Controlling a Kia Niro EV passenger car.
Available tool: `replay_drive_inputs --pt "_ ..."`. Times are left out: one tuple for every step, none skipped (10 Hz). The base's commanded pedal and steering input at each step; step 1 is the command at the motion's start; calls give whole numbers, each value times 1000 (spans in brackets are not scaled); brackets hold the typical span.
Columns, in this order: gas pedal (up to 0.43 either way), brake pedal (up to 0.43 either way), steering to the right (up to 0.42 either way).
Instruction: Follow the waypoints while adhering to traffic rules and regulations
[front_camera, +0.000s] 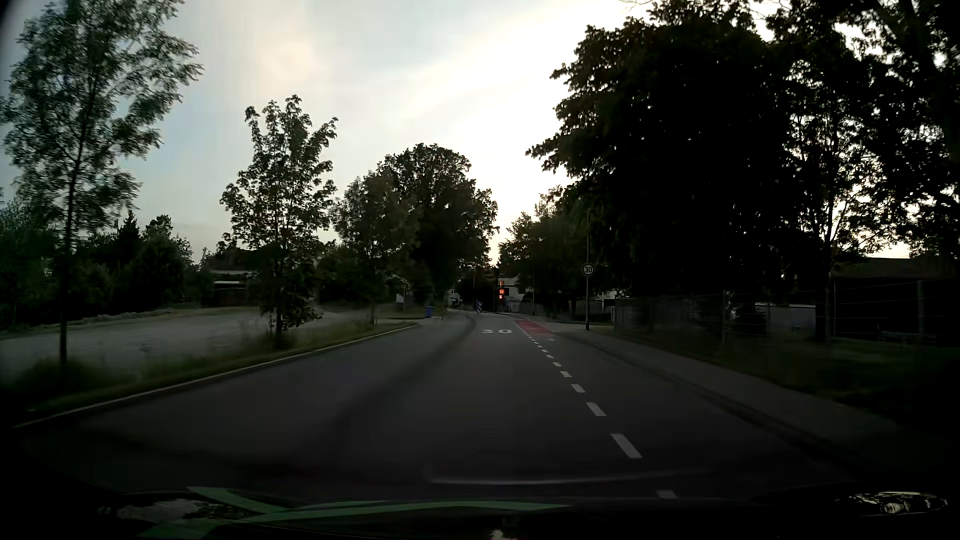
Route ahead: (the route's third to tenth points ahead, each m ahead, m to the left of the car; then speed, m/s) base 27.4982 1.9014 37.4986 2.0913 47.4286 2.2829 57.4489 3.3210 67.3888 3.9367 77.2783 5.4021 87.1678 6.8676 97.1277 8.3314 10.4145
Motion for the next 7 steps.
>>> replay_drive_inputs --pt "0 195 -4" --pt "0 207 -5" --pt "0 201 -5" --pt "0 213 -4" --pt "0 207 -5" --pt "0 171 -5" --pt "0 110 -5"
